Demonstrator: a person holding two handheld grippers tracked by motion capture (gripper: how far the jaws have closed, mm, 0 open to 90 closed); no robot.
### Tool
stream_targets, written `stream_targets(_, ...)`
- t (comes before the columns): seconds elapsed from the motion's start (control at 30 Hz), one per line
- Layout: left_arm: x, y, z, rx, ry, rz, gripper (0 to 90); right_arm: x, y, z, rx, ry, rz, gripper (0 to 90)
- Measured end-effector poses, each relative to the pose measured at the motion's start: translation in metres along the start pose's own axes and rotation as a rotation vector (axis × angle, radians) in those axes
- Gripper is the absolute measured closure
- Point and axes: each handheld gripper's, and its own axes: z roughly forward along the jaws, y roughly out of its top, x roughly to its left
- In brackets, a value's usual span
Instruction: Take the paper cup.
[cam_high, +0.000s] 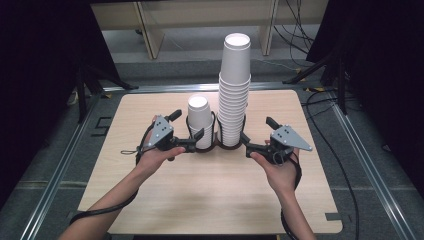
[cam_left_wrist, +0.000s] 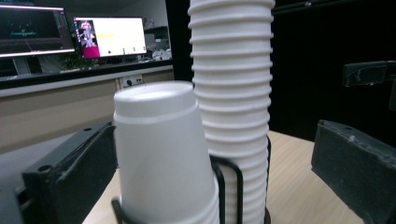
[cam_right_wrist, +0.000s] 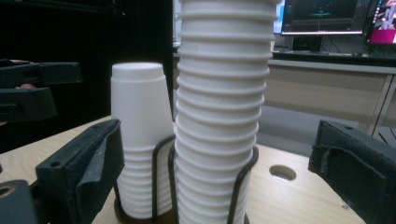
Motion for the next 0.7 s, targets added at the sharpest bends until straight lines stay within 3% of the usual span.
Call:
stream_targets(0.03,-0.001,0.005,0.006,-0.005,-0.008,0.009,0.0,-0.002,0.003,0.002,-0.01,0.007,-0.031,3.1)
stream_targets(0.07,-0.002,0.007,0.009,-0.007,-0.014,0.016,0.0,-0.001,0.005,0.003,-0.011,0.005,-0.01,3.1)
stream_targets(0.13,-0.004,0.011,0.016,-0.009,-0.023,0.032,0.0,-0.003,0.012,0.007,-0.014,0.014,-0.037,3.2)
stream_targets(0.17,-0.005,0.013,0.019,-0.01,-0.025,0.031,0.0,-0.002,0.014,0.008,-0.023,0.008,-0.01,3.2)
stream_targets(0.43,-0.011,0.026,0.041,-0.025,-0.059,0.066,1.0,-0.007,0.04,0.019,-0.04,0.024,-0.005,3.3)
stream_targets(0.7,-0.012,0.037,0.063,-0.02,-0.066,0.089,1.6,-0.01,0.073,0.035,-0.066,0.031,-0.031,3.7)
